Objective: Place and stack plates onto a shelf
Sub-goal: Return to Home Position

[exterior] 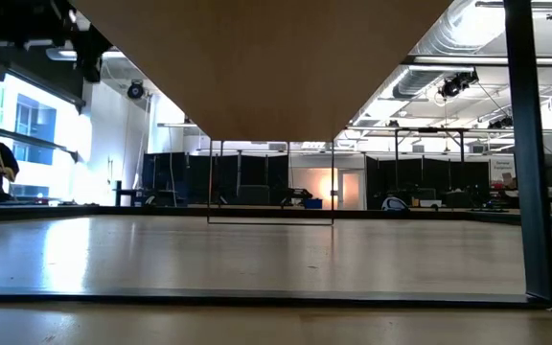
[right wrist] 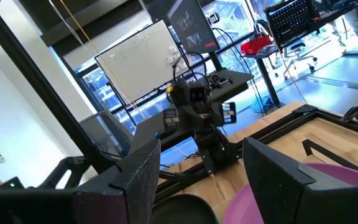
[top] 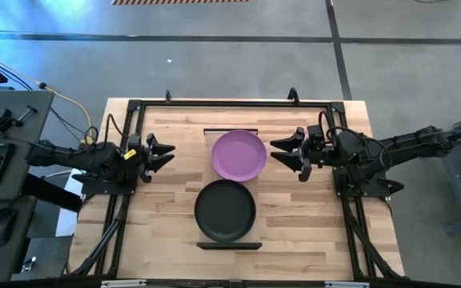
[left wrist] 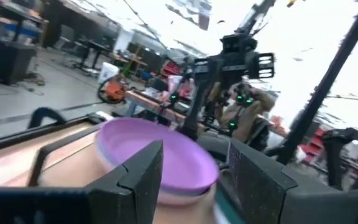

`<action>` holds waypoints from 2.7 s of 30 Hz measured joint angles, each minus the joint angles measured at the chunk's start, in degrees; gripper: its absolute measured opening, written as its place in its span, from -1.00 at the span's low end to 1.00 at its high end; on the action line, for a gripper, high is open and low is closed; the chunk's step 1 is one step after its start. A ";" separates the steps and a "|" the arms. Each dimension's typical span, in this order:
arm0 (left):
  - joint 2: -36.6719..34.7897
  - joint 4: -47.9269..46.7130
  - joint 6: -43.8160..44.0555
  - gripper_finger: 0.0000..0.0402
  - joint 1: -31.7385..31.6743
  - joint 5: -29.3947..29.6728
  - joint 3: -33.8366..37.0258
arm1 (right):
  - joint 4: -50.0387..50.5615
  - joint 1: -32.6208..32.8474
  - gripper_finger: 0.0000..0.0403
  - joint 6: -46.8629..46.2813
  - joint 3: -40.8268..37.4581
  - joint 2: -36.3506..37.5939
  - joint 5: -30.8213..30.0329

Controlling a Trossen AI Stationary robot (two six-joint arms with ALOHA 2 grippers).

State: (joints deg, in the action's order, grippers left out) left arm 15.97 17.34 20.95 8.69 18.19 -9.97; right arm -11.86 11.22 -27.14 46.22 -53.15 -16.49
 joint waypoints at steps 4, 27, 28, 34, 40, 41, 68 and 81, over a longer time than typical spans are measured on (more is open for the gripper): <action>-4.50 2.39 -0.04 -0.16 0.00 2.89 5.80 | 0.00 0.00 0.05 -0.54 0.00 0.00 -0.02; -9.33 -7.20 8.68 -0.91 0.00 10.50 9.29 | 29.26 0.07 0.05 4.41 -0.41 20.39 2.16; -9.33 -7.24 9.27 -0.90 0.00 10.43 9.29 | 29.83 0.07 0.05 5.21 -1.43 22.21 2.15; -9.33 -7.24 9.92 -0.90 0.00 10.41 9.29 | 22.30 0.07 -0.11 6.59 -14.95 35.46 2.14; -9.33 -7.26 9.92 -0.90 0.00 10.36 9.29 | 13.09 -1.07 -0.65 13.12 -26.61 44.65 3.40; -9.33 -7.26 9.91 -0.90 0.00 10.34 9.29 | 12.91 -1.52 -0.77 14.04 -28.27 45.70 4.07; -9.14 -7.76 9.92 -0.90 0.00 10.49 9.29 | 8.14 -7.10 -1.00 18.18 -45.66 52.79 16.57; -9.14 -7.74 9.92 -0.90 0.00 10.50 9.29 | 10.84 -7.10 -1.00 18.18 -45.66 52.80 16.55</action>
State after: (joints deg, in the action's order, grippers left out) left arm 6.83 9.61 30.87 8.69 28.69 -0.69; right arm -1.02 4.12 -8.95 0.56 -0.34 0.05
